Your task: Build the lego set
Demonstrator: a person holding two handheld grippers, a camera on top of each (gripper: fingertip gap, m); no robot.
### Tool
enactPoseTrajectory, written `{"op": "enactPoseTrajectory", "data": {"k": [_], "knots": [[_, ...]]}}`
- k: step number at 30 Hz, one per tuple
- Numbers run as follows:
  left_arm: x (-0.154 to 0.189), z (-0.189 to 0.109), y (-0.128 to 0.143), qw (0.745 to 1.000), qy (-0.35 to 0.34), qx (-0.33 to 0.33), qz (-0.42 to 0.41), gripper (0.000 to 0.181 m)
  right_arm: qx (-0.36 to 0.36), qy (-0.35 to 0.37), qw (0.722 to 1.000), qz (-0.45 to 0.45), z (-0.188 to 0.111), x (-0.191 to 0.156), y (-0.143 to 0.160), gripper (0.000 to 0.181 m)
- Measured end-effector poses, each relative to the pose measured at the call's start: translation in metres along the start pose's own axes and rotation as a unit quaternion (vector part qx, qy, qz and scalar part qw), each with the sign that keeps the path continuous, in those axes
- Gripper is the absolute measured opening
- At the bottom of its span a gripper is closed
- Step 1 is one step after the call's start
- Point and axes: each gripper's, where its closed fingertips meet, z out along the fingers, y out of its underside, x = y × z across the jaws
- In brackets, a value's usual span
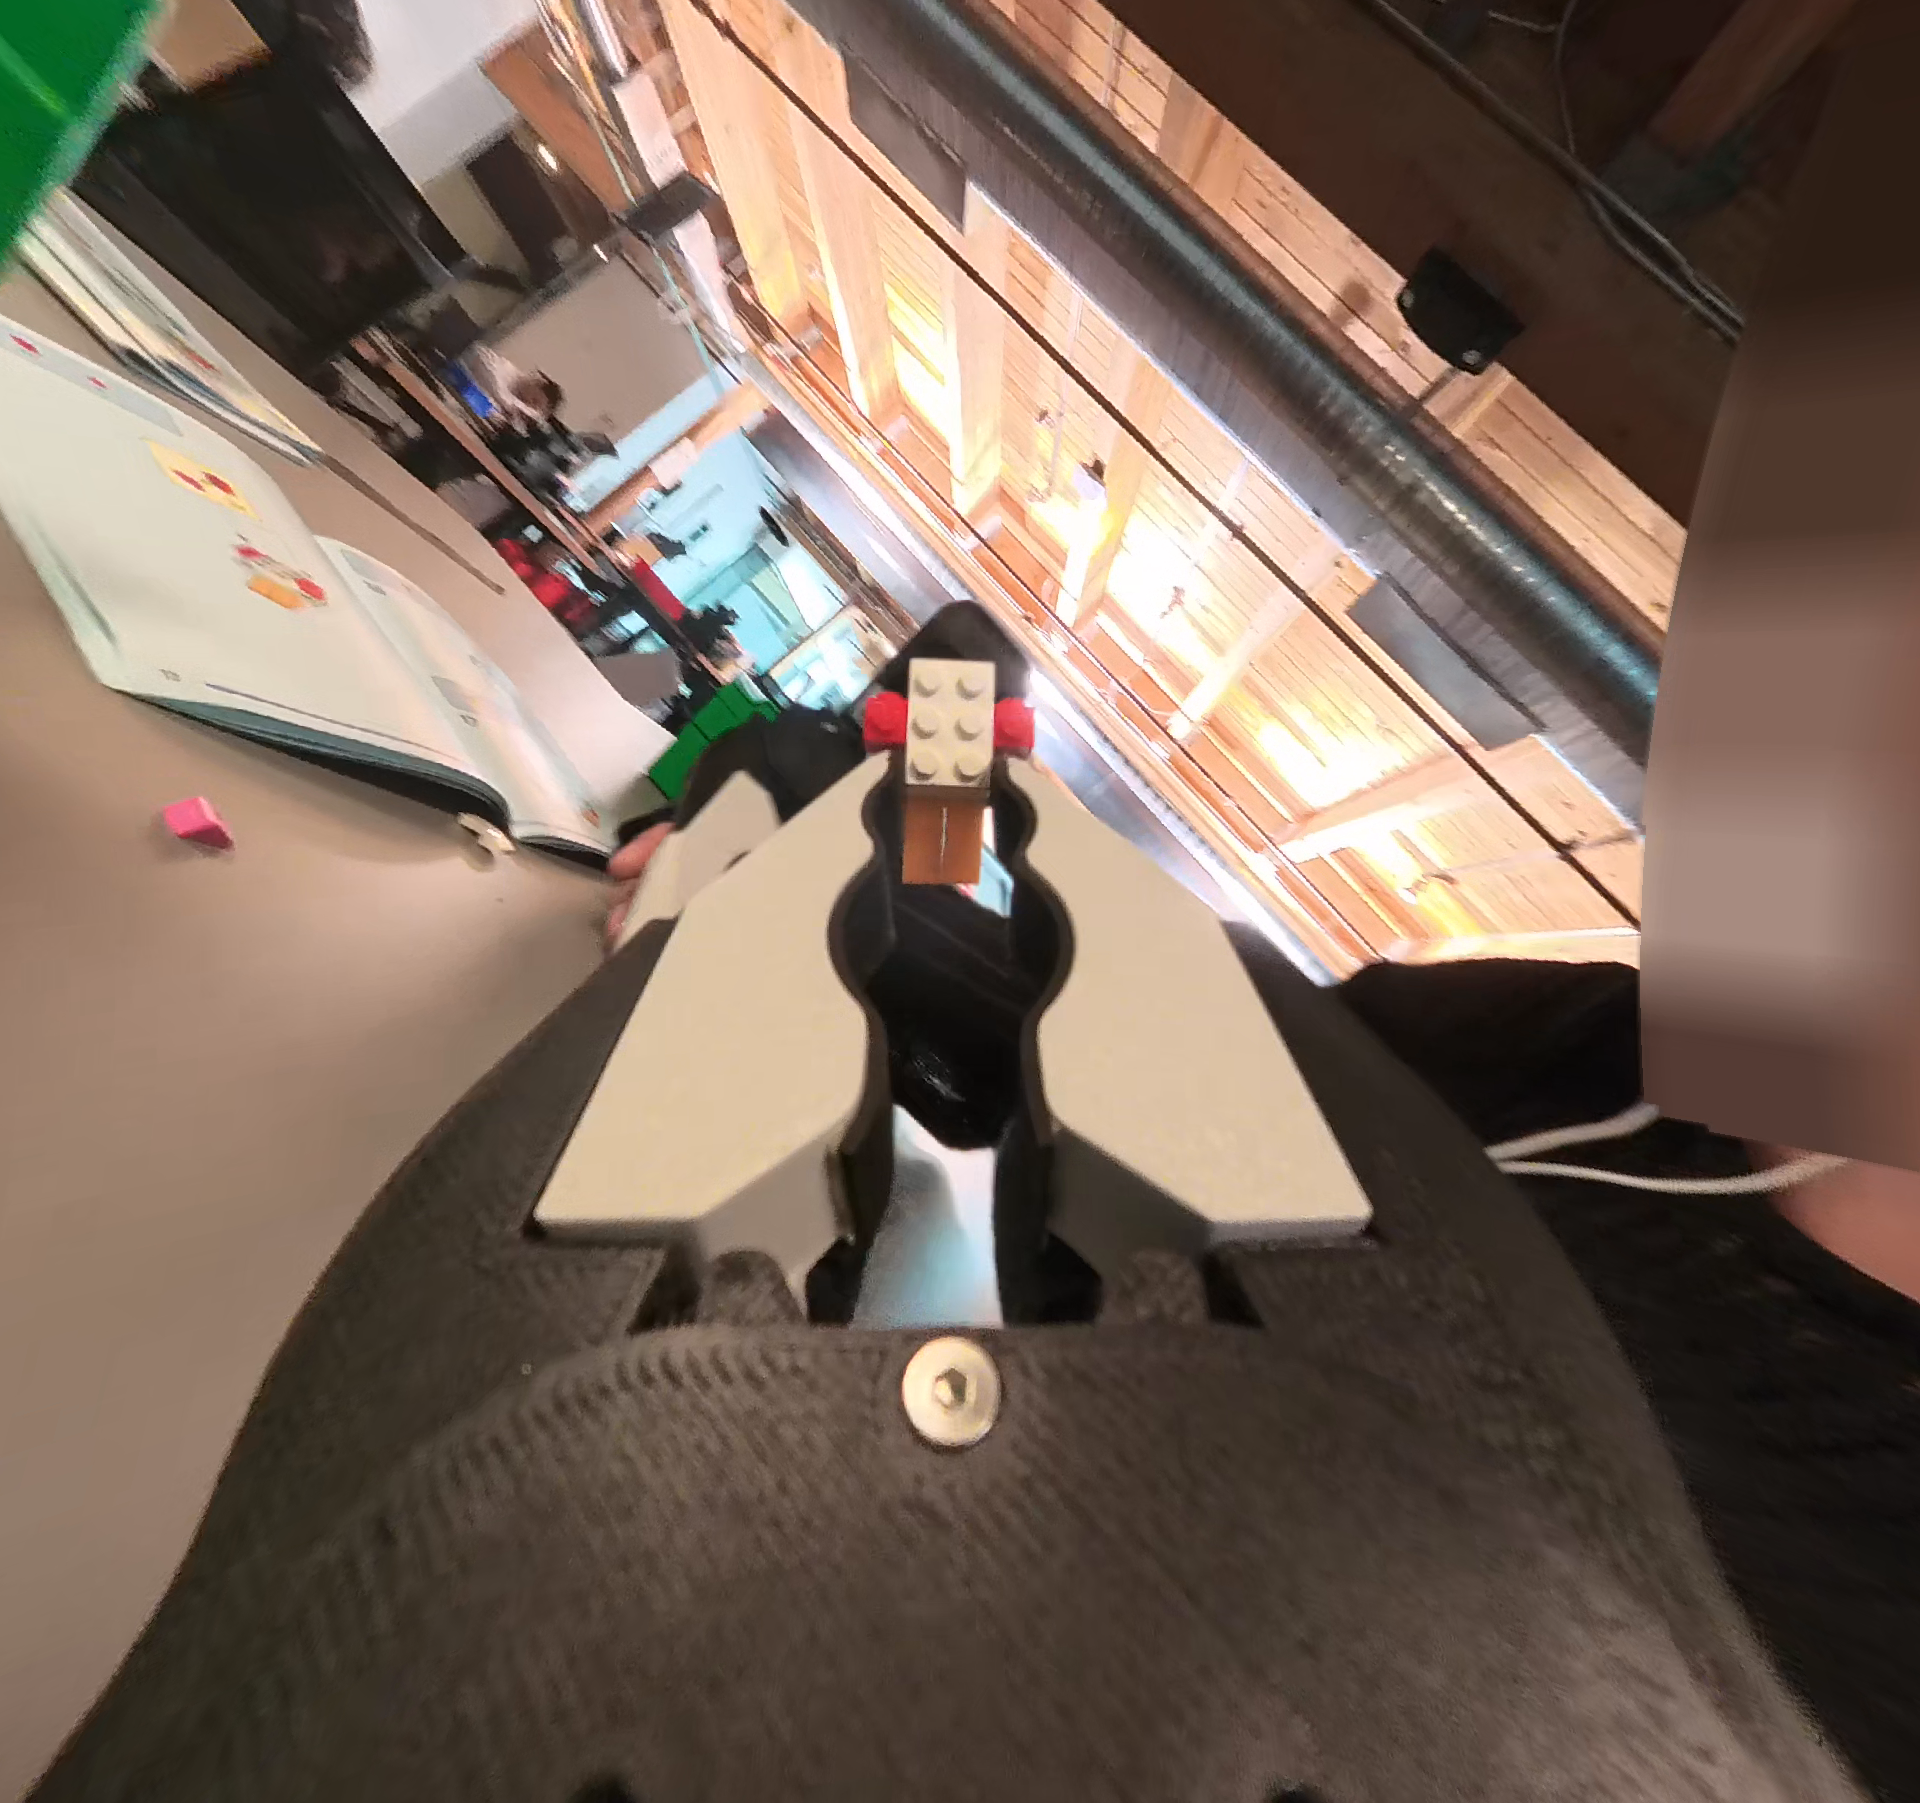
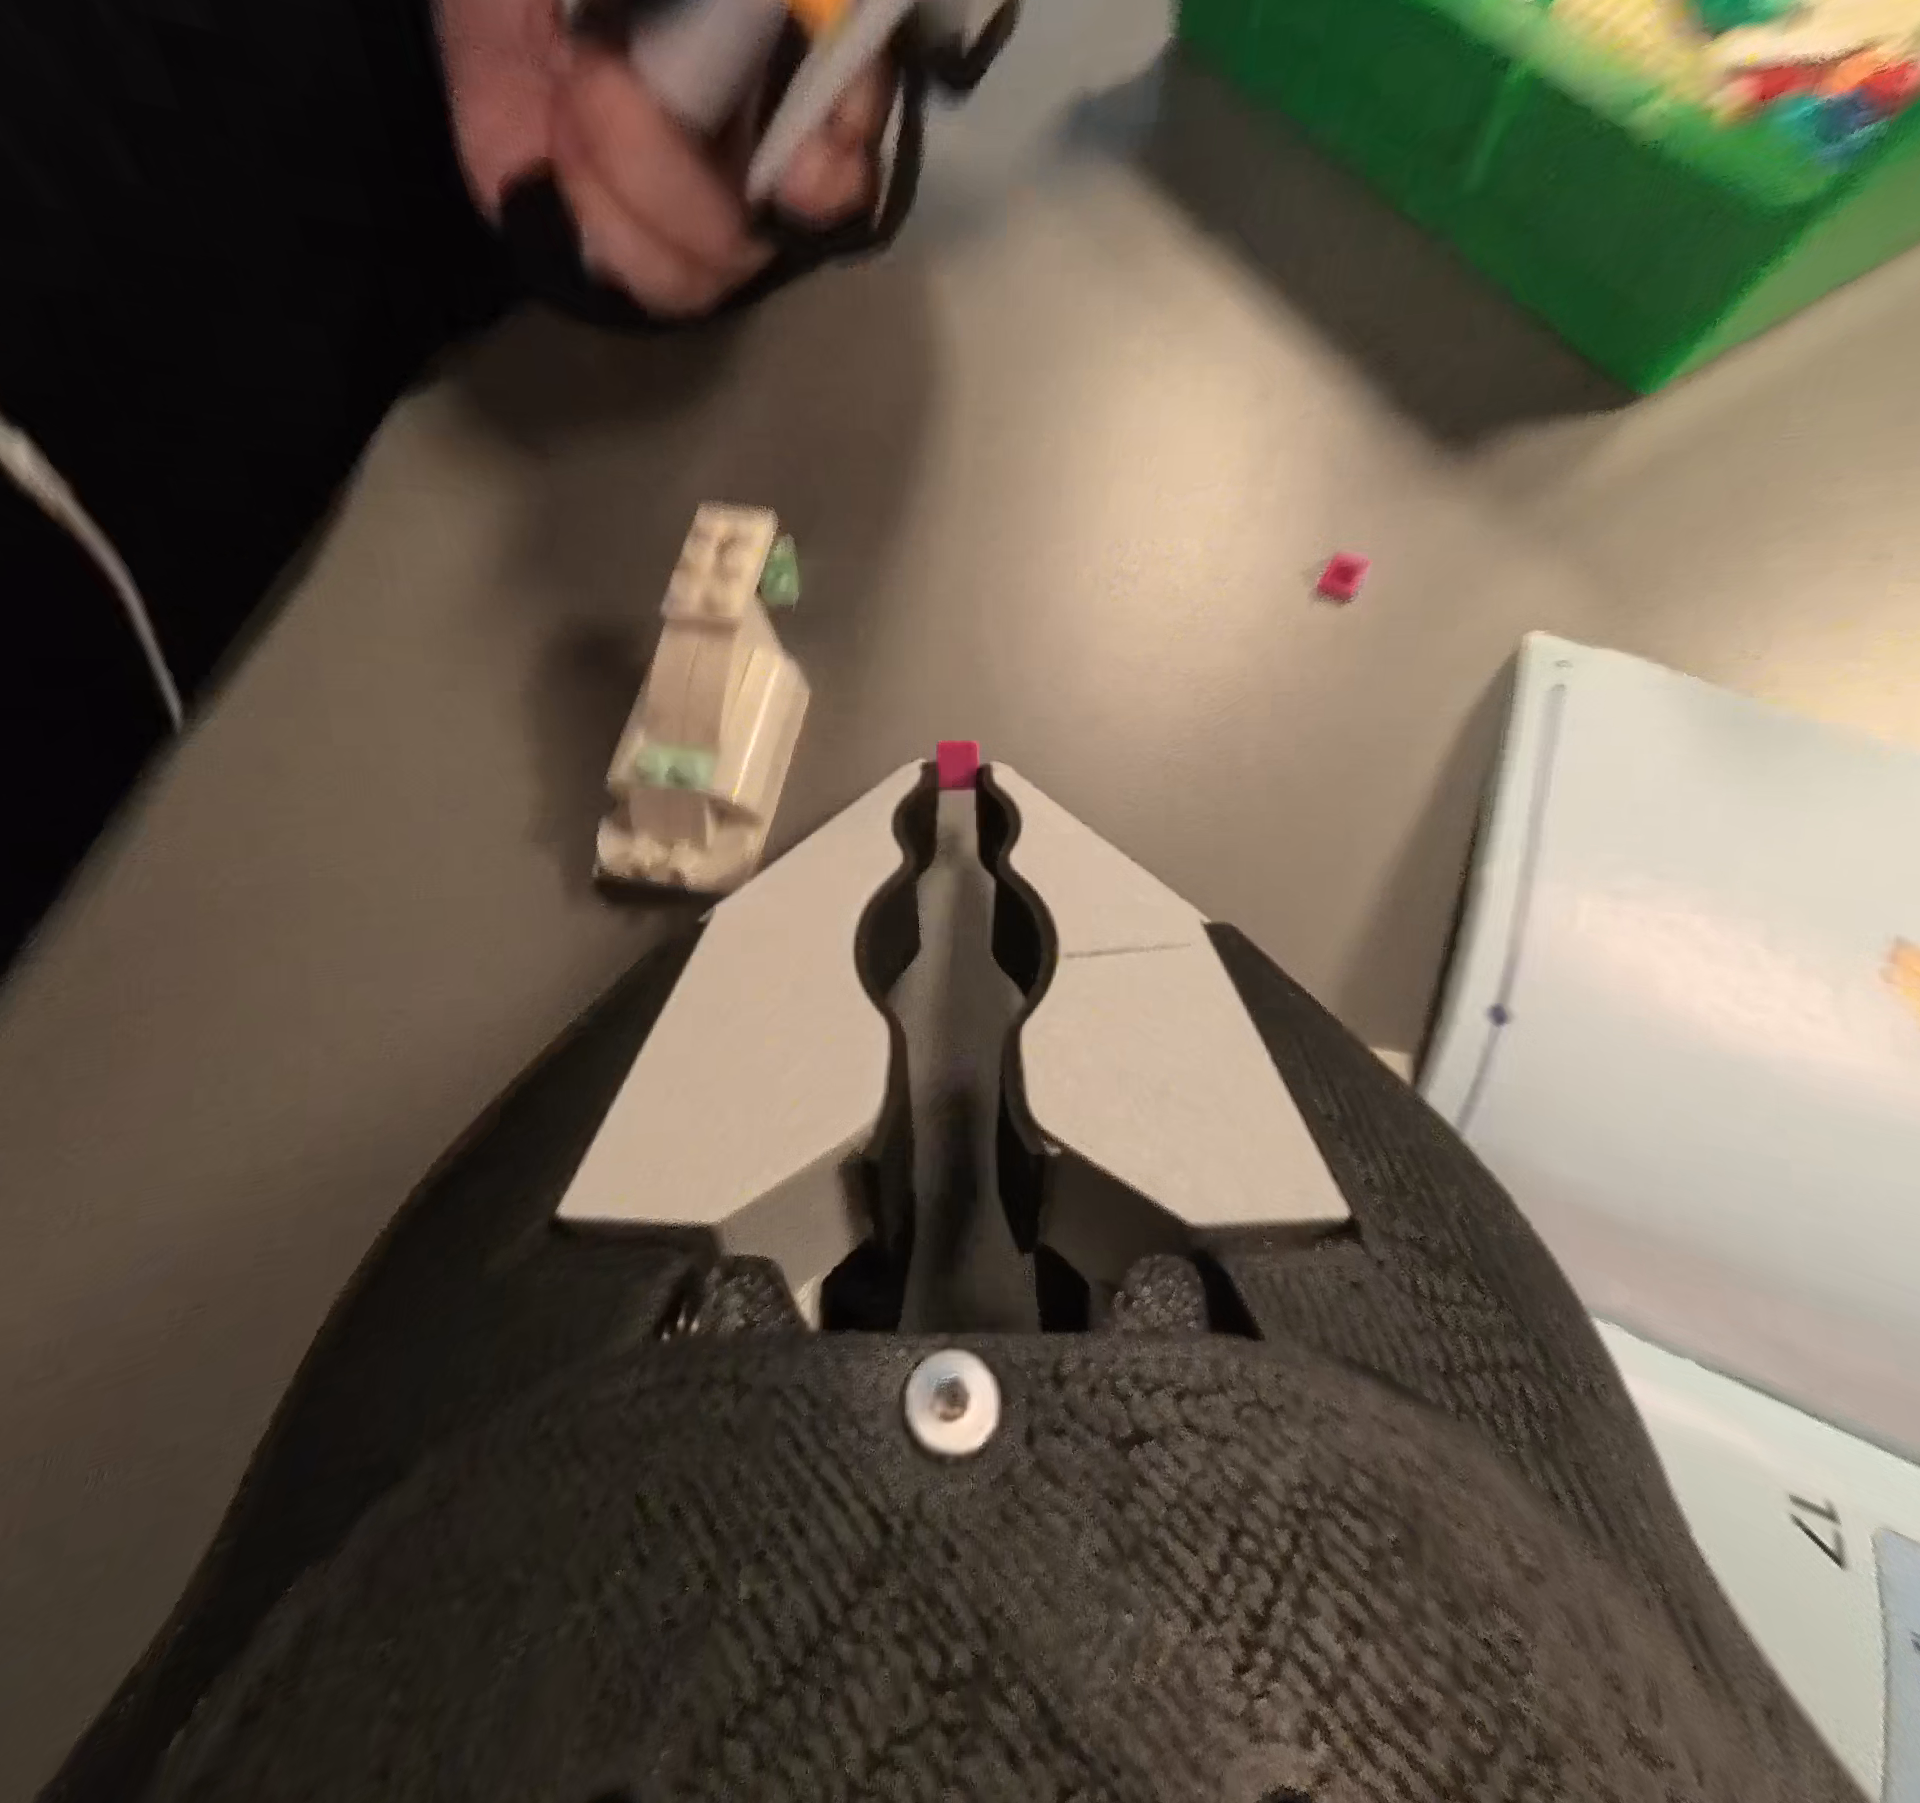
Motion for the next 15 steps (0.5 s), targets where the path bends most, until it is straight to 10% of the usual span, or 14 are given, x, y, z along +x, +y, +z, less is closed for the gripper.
{"op": "enactPoseTrajectory", "data": {"k": [1, 7, 15], "knots": [[-0.001, 0.0, -0.001, 1.0, -0.007, 0.007, 0.006, 0.015, 0.031, 0.019, 0.999, 0.017, -0.004, 0.005, -0.013, 0.006], [-0.005, 0.002, 0.0, 0.999, -0.033, 0.008, 0.017, 0.014, 0.194, 0.092, 0.975, 0.051, -0.04, 0.012, -0.113, 0.005], [0.0, 0.006, 0.006, 0.999, -0.03, 0.004, 0.027, 0.014, 0.134, 0.103, 0.984, 0.048, -0.028, 0.003, -0.136, 0.005]]}}
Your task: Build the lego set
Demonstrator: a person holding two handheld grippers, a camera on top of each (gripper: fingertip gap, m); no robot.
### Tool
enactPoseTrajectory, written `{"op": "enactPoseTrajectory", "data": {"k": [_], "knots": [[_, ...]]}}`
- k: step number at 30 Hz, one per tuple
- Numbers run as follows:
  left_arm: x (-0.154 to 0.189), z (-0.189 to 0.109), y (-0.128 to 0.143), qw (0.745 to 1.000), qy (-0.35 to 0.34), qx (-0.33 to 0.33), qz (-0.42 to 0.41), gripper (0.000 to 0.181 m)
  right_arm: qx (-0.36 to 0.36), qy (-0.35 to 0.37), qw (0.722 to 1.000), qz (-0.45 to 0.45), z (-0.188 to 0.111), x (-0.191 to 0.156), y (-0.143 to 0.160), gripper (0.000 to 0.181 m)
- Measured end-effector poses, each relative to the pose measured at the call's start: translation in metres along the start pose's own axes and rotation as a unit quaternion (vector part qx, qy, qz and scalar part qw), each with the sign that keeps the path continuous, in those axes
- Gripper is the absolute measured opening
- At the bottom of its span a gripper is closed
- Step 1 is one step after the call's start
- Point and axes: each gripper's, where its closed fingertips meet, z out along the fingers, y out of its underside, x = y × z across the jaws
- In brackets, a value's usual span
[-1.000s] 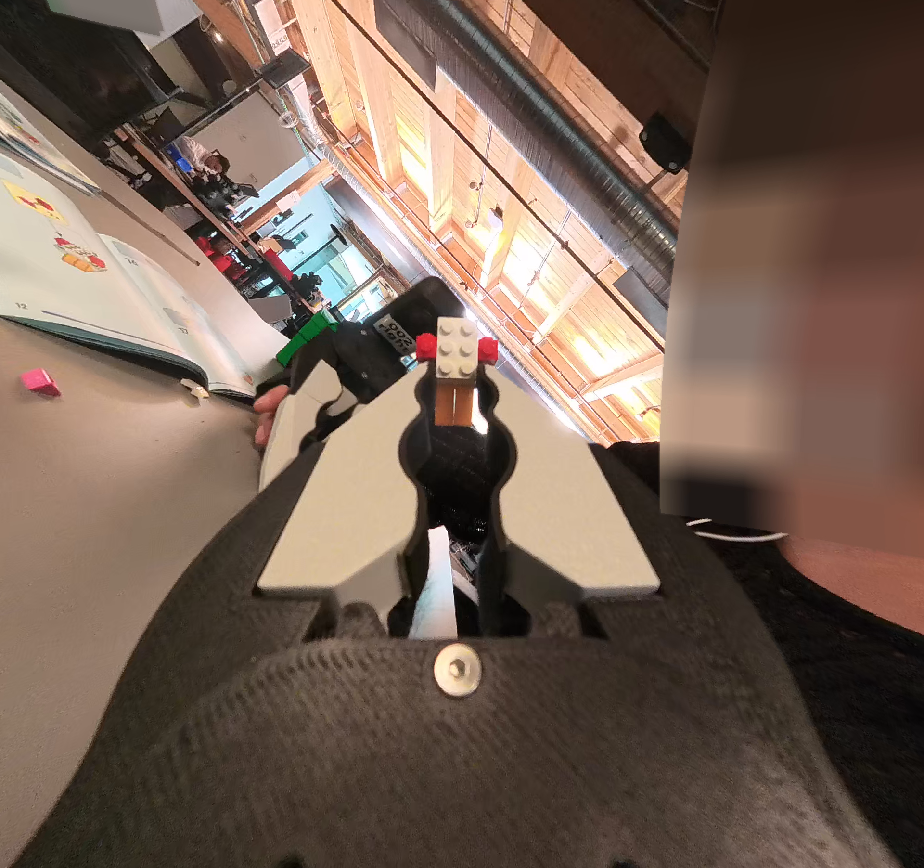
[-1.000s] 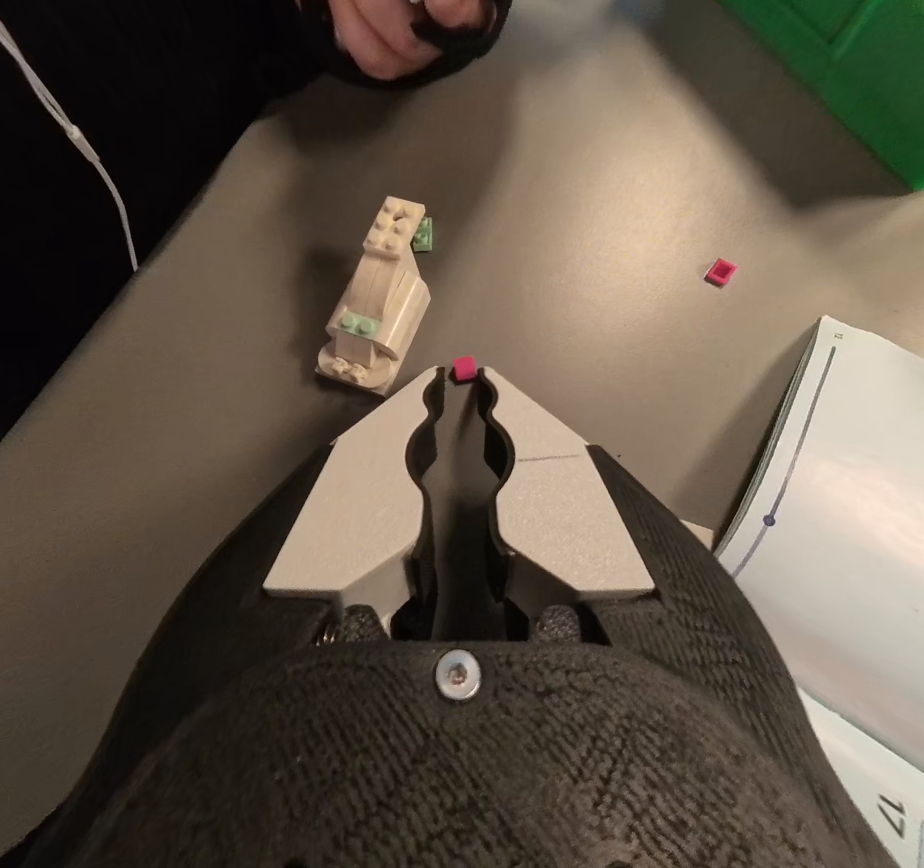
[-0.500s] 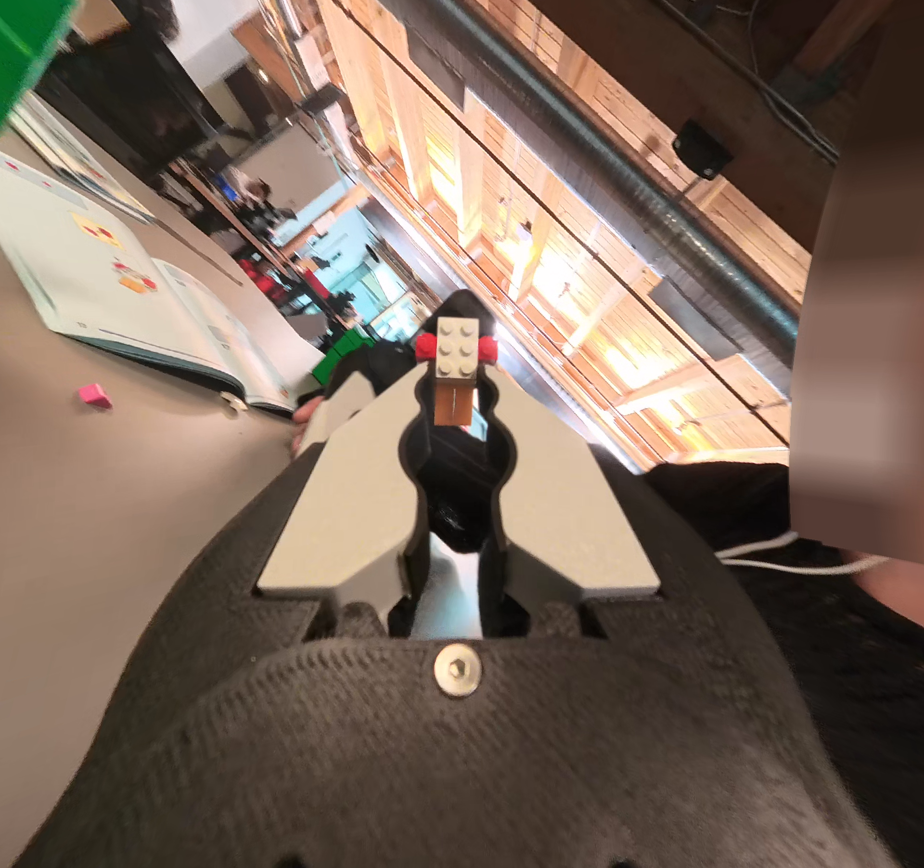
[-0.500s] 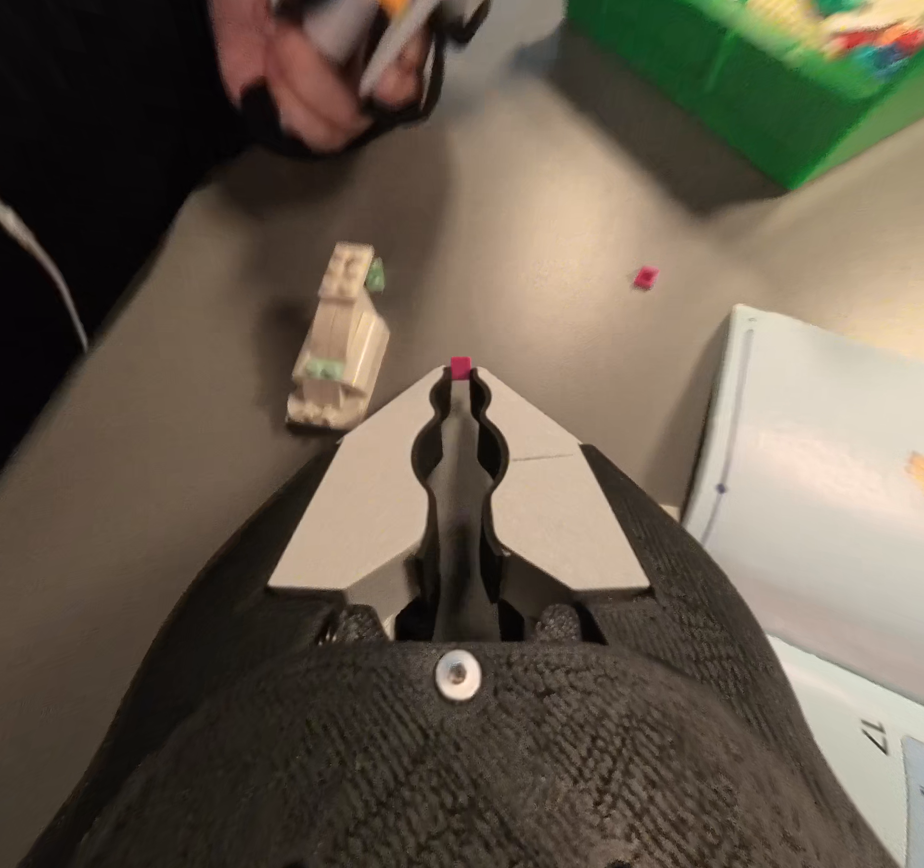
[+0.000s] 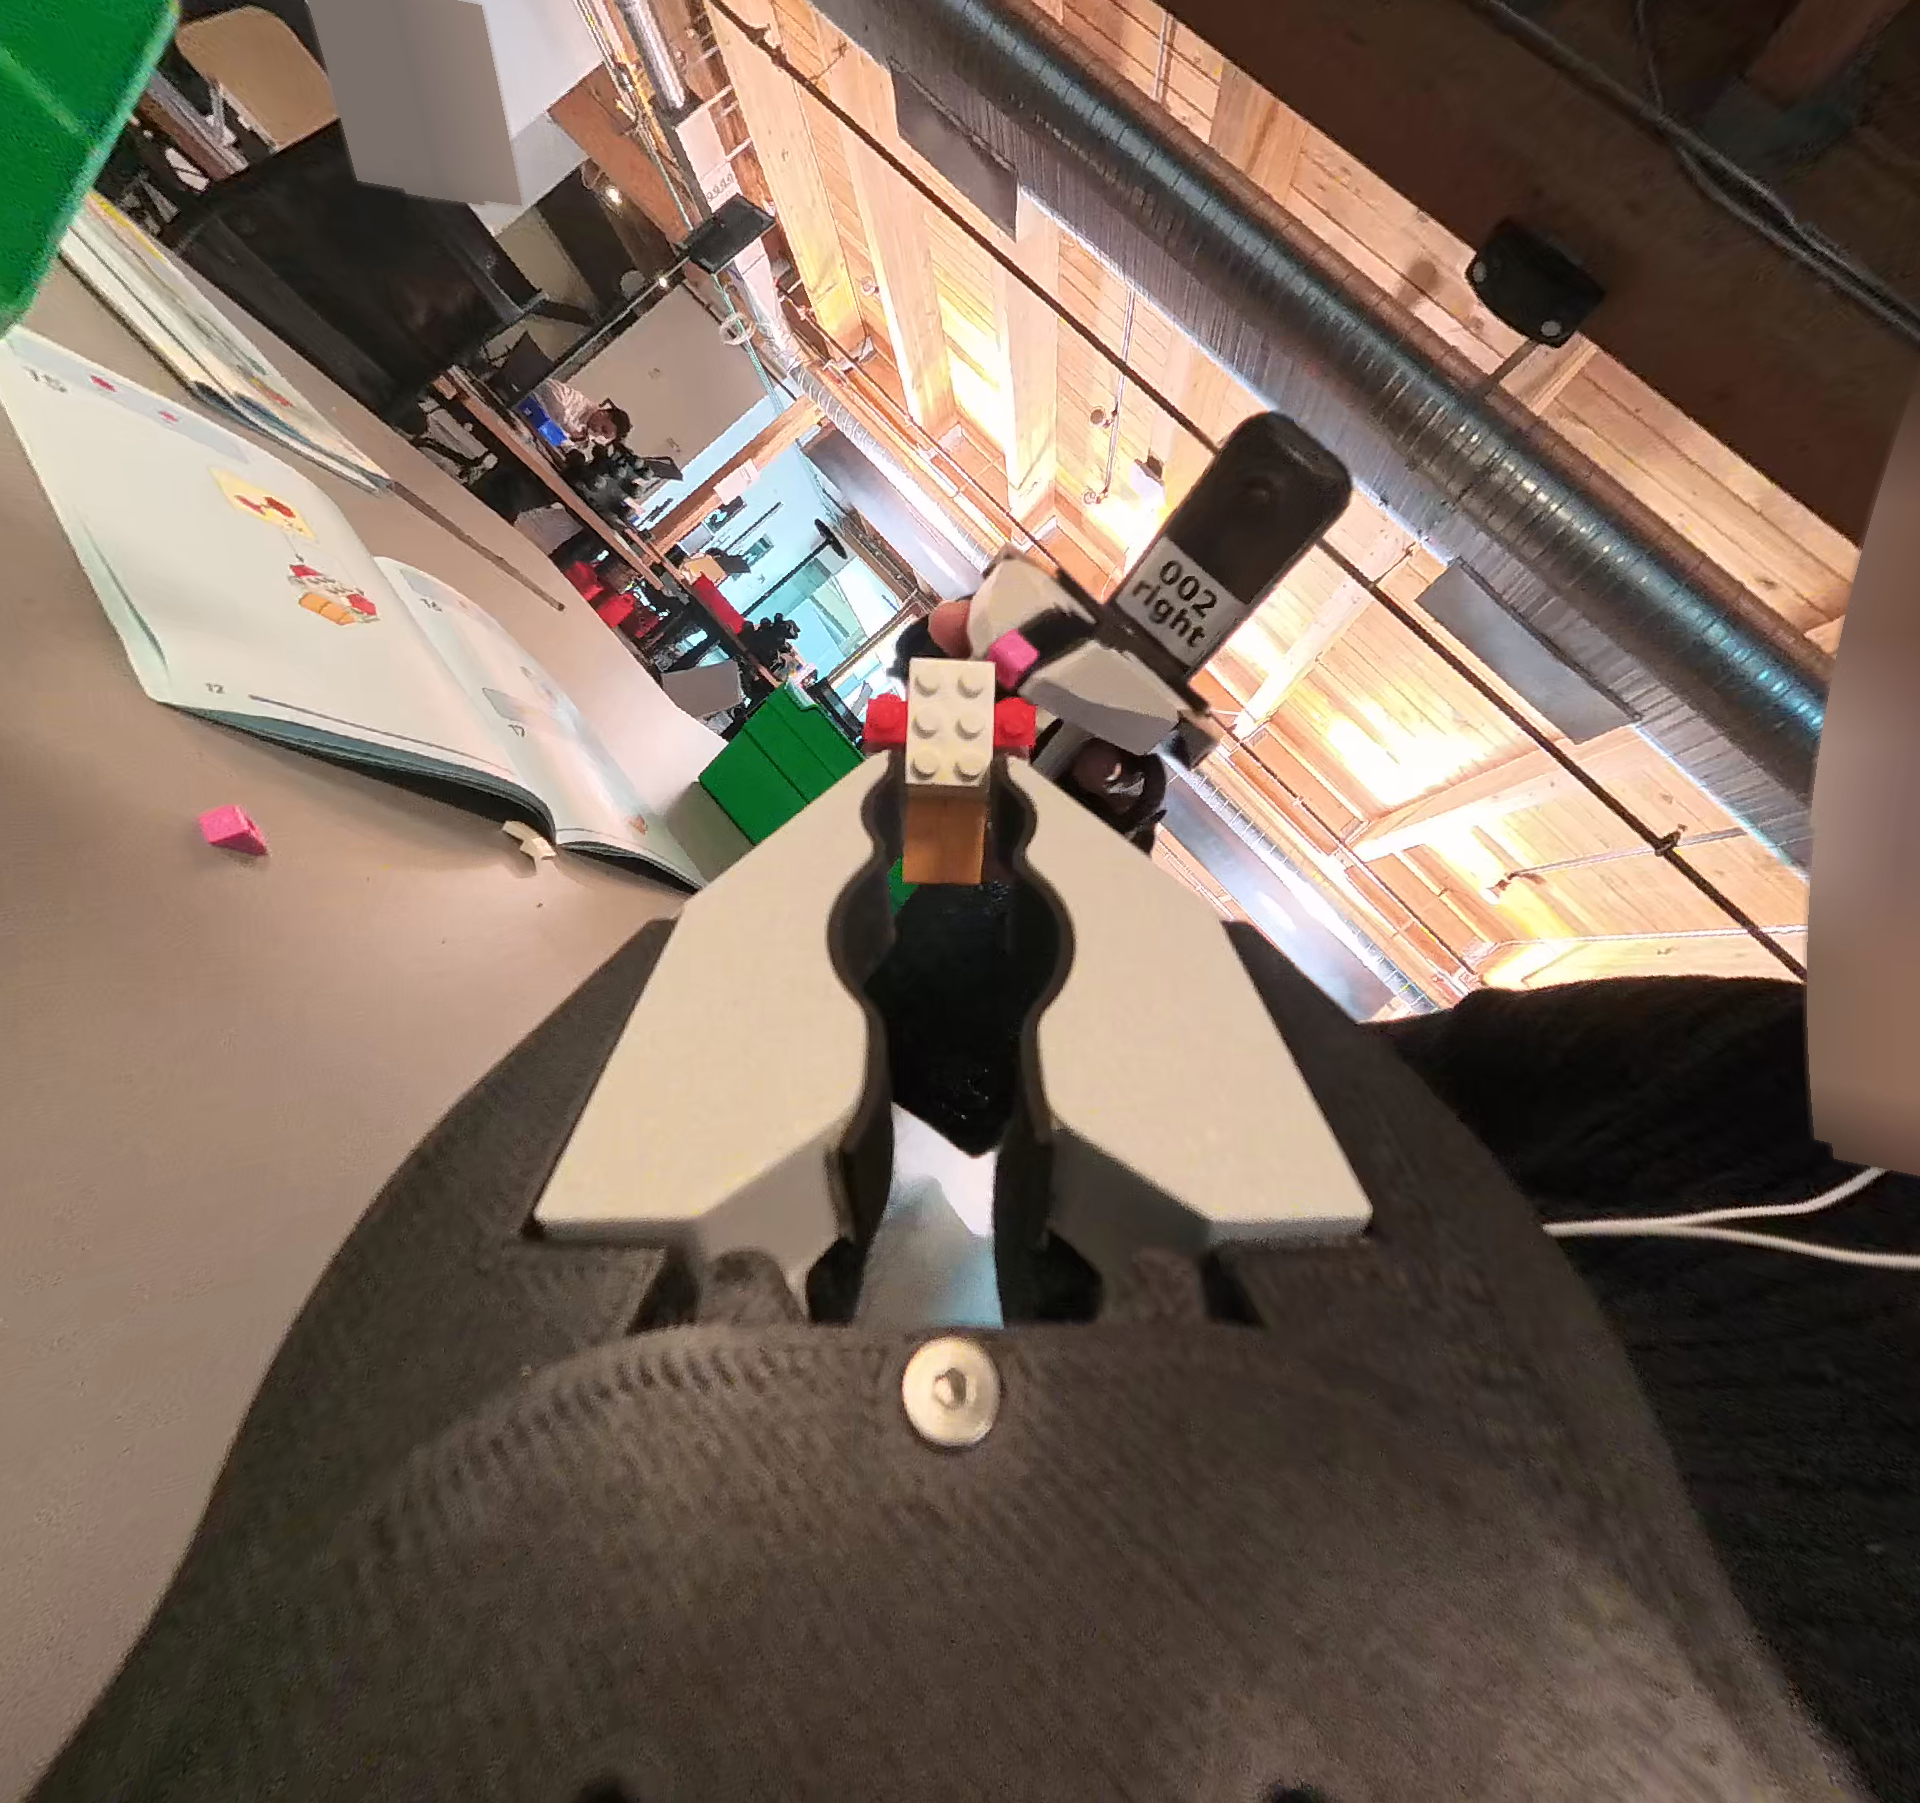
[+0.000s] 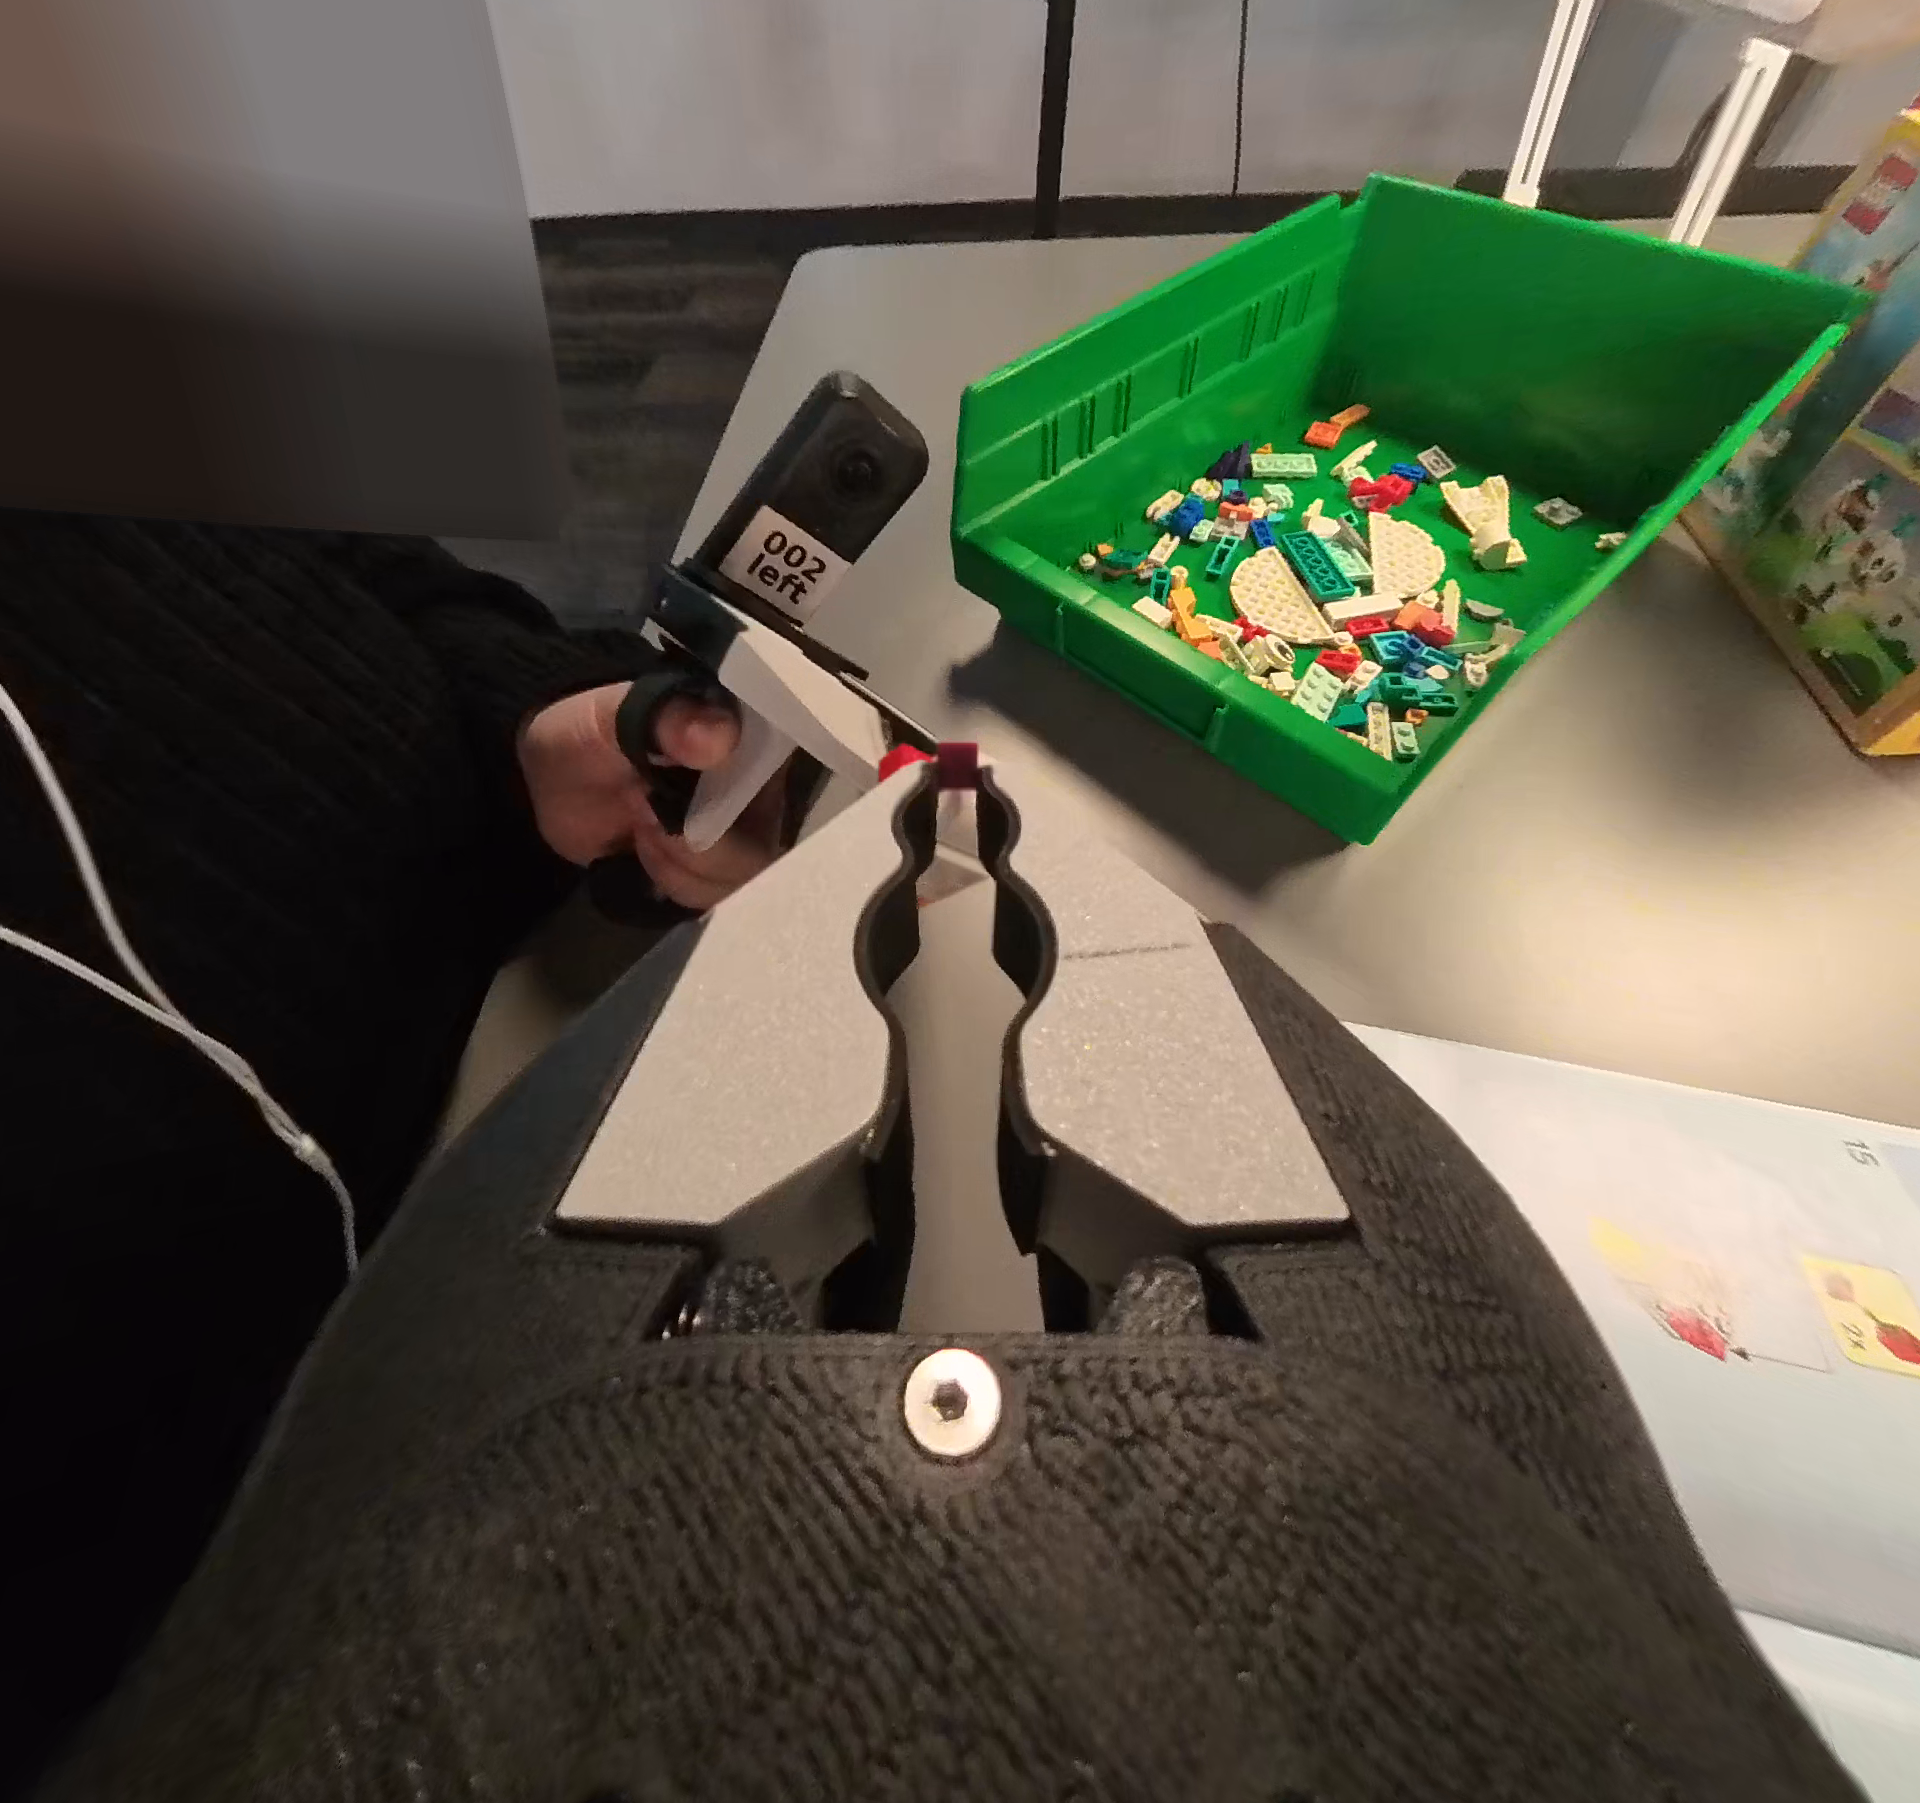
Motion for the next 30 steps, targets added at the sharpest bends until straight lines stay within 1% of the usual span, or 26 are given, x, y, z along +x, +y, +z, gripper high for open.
{"op": "enactPoseTrajectory", "data": {"k": [13, 19, 30], "knots": [[0.001, 0.0, 0.002, 1.0, 0.006, -0.005, 0.014, 0.014, -0.041, 0.01, 0.999, -0.025, 0.0, -0.008, 0.002, 0.005], [0.005, 0.0, 0.004, 1.0, 0.011, -0.009, 0.023, 0.014, -0.05, 0.01, 0.998, -0.033, 0.0, -0.012, 0.0, 0.005], [0.008, 0.0, 0.005, 0.999, 0.015, -0.011, 0.026, 0.015, -0.062, 0.03, 0.995, -0.066, 0.001, -0.013, -0.001, 0.007]]}}
